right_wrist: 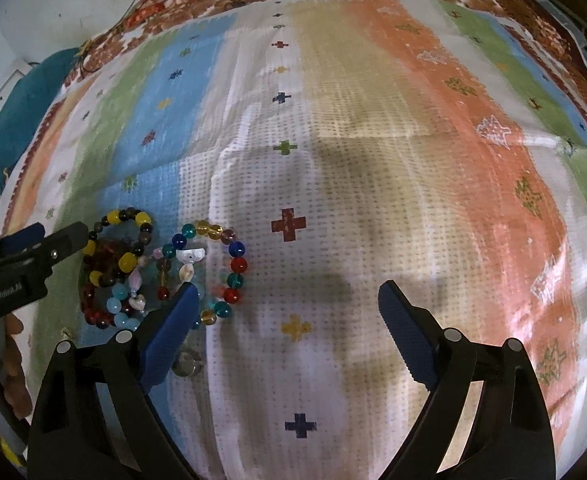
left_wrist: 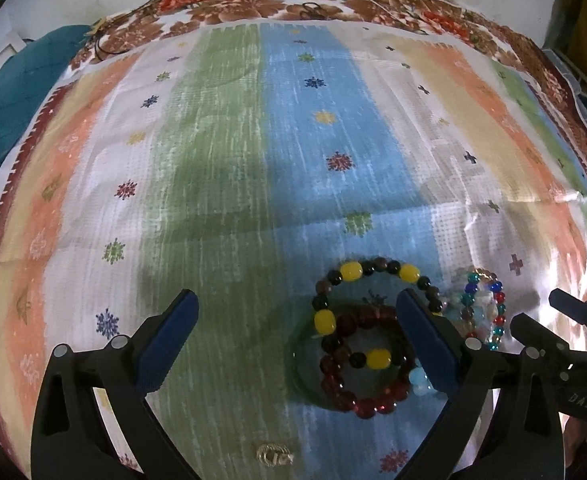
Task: Organize jewelry
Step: 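Move both tools forward past the tin toward the bracelet cluster, then grasp the yellow-black bracelet with left tool while right tool grasps the multicolour bracelet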
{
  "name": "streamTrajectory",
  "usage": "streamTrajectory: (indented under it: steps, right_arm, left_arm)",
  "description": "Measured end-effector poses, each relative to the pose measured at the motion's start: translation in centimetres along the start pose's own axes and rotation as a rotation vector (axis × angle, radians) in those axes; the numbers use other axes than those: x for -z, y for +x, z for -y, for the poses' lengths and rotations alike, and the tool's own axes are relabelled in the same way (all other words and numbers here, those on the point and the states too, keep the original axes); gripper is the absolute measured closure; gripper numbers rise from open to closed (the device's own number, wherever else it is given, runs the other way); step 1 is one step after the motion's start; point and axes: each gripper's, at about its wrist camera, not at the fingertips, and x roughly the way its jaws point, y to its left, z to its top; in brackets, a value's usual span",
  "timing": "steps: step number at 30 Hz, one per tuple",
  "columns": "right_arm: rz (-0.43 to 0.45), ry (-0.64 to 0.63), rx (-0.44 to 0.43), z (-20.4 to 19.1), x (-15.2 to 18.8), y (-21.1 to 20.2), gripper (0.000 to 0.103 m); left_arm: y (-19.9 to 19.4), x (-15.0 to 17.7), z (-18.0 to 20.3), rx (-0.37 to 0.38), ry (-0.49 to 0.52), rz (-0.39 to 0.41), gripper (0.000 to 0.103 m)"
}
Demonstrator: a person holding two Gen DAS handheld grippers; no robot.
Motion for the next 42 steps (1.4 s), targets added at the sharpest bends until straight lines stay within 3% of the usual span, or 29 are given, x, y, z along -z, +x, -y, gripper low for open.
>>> streamTrajectory:
  steps: [13,19,21,25,26,27,30,36,42]
  right_arm:
    - [-0.032,0.005,0.044,0.0,-0.2,2.0,0.018]
    - [-0.037,-0.019,0.072,-0.4,-0.1,2.3,0.019]
    - [-0.039,-0.02,0.079,-0.3,-0.1,2.2,0.024]
    - [-0.029,-0.021,0.083,0.0,-0.2,2.0,0.037]
    - [-0.026,-0.007,0.082,0.2,-0.2,1.9,0.045]
    - [-0.018,-0.002,0.084,0.4,-0.2,1.7,0.061]
    - [-0.015,0.007,0.072,0.8,-0.4,1.5,0.093]
    - [-0.013,0.01,0.018,1.2,-0.2,0.7,0.093]
    - [0.037,-0.038,0.017,0.1,0.2,-1.4,0.093]
  left_arm:
    - [3.6,-0.9,0.2,-0.031,0.034,-0.053,0.02]
    - [4.0,-0.6,0.4,-0.016,0.044,-0.063,0.038]
    - [3.9,-0.4,0.2,-0.013,0.041,-0.063,0.054]
    - [4.0,-0.2,0.0,-0.011,0.043,-0.064,0.076]
    - [4.0,-0.2,0.0,-0.012,0.049,-0.065,0.084]
    - [3.9,-0.2,0.0,-0.012,0.055,-0.065,0.091]
    - [3.7,-0.2,0.0,-0.012,0.056,-0.064,0.091]
    - [1.4,-0.3,0.4,-0.015,0.071,-0.038,0.091]
    - [-1.0,0.3,1.1,-0.029,0.088,-0.017,0.091]
